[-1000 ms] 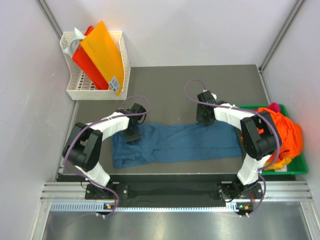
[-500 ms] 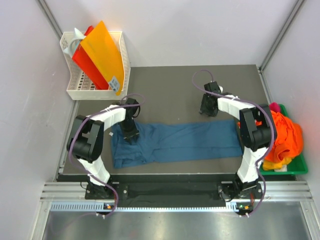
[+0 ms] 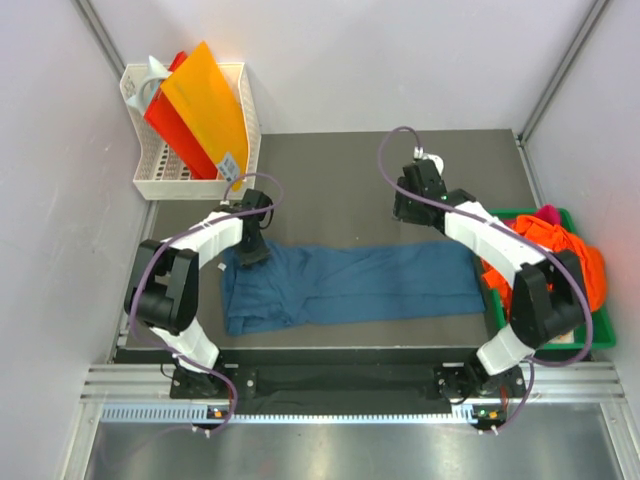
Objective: Fold and stack the t-shirts
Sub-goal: Fold the other side of the tshirt into a rectangle
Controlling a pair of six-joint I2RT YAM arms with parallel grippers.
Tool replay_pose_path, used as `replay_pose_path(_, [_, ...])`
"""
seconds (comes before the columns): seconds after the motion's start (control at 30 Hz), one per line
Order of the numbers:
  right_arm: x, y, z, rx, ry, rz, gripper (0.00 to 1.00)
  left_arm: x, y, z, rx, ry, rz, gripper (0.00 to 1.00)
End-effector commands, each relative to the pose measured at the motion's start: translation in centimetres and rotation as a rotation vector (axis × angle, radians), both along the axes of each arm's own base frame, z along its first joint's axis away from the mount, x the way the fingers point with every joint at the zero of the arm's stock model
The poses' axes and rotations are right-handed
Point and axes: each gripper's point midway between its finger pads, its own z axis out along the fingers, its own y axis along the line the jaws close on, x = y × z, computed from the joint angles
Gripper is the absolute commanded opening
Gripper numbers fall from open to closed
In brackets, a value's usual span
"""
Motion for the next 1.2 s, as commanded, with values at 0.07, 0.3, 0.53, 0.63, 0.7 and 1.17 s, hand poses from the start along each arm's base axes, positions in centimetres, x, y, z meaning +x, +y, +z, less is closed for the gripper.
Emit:
replay_pose_path(0.07, [-5.7, -0.9, -3.8, -0.073, 0.083, -0.007, 0.52, 1.6, 0.4, 1.7, 0.033, -0.107, 0.011, 0.39])
replay_pose_path(0.3, [-8.2, -2.3, -8.1, -0.107, 0.166, -0.029, 0.51, 0.3, 0.9, -0.3, 0.081, -0.006, 0.029, 0.34])
replay_pose_path(0.53, [-8.8, -2.2, -10.5, -0.130, 0.236, -0.021, 0.50, -0.3, 0.8, -2.8, 0.091, 0.072, 0.042, 0.33])
replay_pose_path(0.63, [-9.6, -2.4, -11.3, -0.137, 0.270, -0.018, 0.50, 0.0, 0.8, -3.4, 0.095, 0.081, 0.045, 0.33])
replay_pose_path(0.7, [-10.3, -2.4, -11.9, -0.137, 0.292, -0.010, 0.50, 0.5, 0.6, -3.7, 0.096, 0.080, 0.045, 0.33])
replay_pose_path(1.17, [-17.6, -2.8, -14.2, -0.129, 0.427, 0.022, 0.35, 6.4, -1.8, -5.5, 0.063, 0.082, 0.024, 0.25])
